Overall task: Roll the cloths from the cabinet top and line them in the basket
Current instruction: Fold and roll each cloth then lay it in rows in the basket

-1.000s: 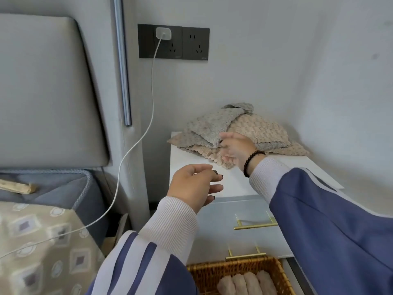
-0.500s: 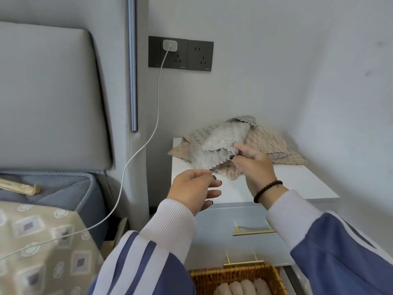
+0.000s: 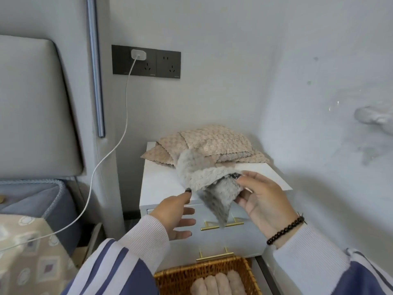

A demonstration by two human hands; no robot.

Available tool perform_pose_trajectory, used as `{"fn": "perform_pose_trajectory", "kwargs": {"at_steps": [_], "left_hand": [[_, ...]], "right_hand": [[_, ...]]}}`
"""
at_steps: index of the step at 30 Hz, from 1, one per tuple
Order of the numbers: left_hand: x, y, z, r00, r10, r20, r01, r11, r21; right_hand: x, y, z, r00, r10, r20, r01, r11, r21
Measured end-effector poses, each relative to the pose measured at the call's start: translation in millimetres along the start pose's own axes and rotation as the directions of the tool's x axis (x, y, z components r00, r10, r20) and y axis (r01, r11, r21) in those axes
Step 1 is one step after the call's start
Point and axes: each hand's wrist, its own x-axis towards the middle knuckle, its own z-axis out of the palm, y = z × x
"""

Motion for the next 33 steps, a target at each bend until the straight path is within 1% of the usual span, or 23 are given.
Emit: {"fn": "perform_pose_trajectory", "kwargs": {"at_steps": [2,5,7,9,11,13,15,18,20,21,22,23,24,26,28,30,31,33], "left_hand": [[2.6,-6.6,9.3,0.996,-0.031,0.078,0.038,0.995,-0.093],[3.1,-9.9,22.7,0.988,-0.012,0.152,0.051,0.966,-0.255],[1.6,-8.7,30.3,0.994,0.033,0.108,0.001,0.955,-0.296],[5.8,-9.0,36.5,0.997,0.079,0.018,-0.069,0.951,-0.302],[11.5,-11.8,40.4,0.99,0.131,-0.053,-0.141,0.947,-0.29],[15.4,-13.1,40.3,0.979,0.19,-0.078,-0.204,0.938,-0.281],[13.2,-12.9,43.6,0.965,0.258,-0.044,-0.26,0.924,-0.281],[11.2,-13.5,49.9,0.937,0.334,0.103,-0.299,0.918,-0.259],[6.4,-16.2,56.5,0.912,0.332,0.239,-0.283,0.934,-0.216],[3.5,-17.3,60.9,0.899,0.315,0.305,-0.264,0.944,-0.196],[1.4,-19.3,65.0,0.89,0.293,0.35,-0.24,0.952,-0.188],[-1.1,-20.0,69.2,0.887,0.273,0.372,-0.214,0.957,-0.194],[-2.3,-21.2,72.4,0.896,0.255,0.364,-0.194,0.961,-0.196],[0.7,-23.0,75.3,0.918,0.251,0.307,-0.209,0.964,-0.163],[3.0,-23.0,75.5,0.924,0.311,0.224,-0.272,0.944,-0.188],[4.8,-22.2,73.3,0.921,0.365,0.137,-0.319,0.907,-0.276],[5.7,-21.7,71.4,0.921,0.38,0.09,-0.334,0.886,-0.322],[4.4,-19.4,68.1,0.918,0.395,0.021,-0.357,0.85,-0.387]], "right_hand": [[-15.8,2.0,-6.7,0.994,0.103,0.041,-0.1,0.992,-0.072],[-32.6,8.7,-13.1,0.972,0.223,0.08,-0.196,0.946,-0.26],[-37.8,11.8,-15.4,0.956,0.275,0.106,-0.211,0.889,-0.406],[-37.6,9.8,-18.9,0.945,0.305,0.114,-0.199,0.819,-0.538],[-30.9,7.3,-29.4,0.955,0.286,0.079,-0.183,0.777,-0.603],[-19.9,4.9,-39.2,0.968,0.251,0.012,-0.192,0.771,-0.607],[-6.1,5.3,-52.2,0.969,0.24,-0.057,-0.23,0.794,-0.563],[7.5,6.0,-61.8,0.941,0.325,-0.095,-0.332,0.833,-0.443],[12.8,8.5,-63.1,0.925,0.372,-0.074,-0.372,0.856,-0.359],[13.4,8.6,-61.4,0.93,0.362,-0.066,-0.363,0.871,-0.331],[13.2,8.5,-60.8,0.94,0.333,-0.07,-0.336,0.879,-0.338],[15.8,7.8,-61.6,0.959,0.271,-0.084,-0.282,0.877,-0.389],[16.7,7.0,-63.9,0.974,0.205,-0.093,-0.225,0.858,-0.462],[15.1,3.4,-67.1,0.994,0.096,-0.057,-0.111,0.833,-0.542],[10.1,0.8,-68.8,0.998,0.047,0.032,-0.021,0.828,-0.56],[5.4,-0.8,-67.5,0.994,0.032,0.102,0.032,0.826,-0.563],[4.8,-0.1,-66.5,0.993,0.021,0.115,0.047,0.831,-0.555],[4.3,-0.2,-64.1,0.996,0.005,0.092,0.047,0.828,-0.558]]}}
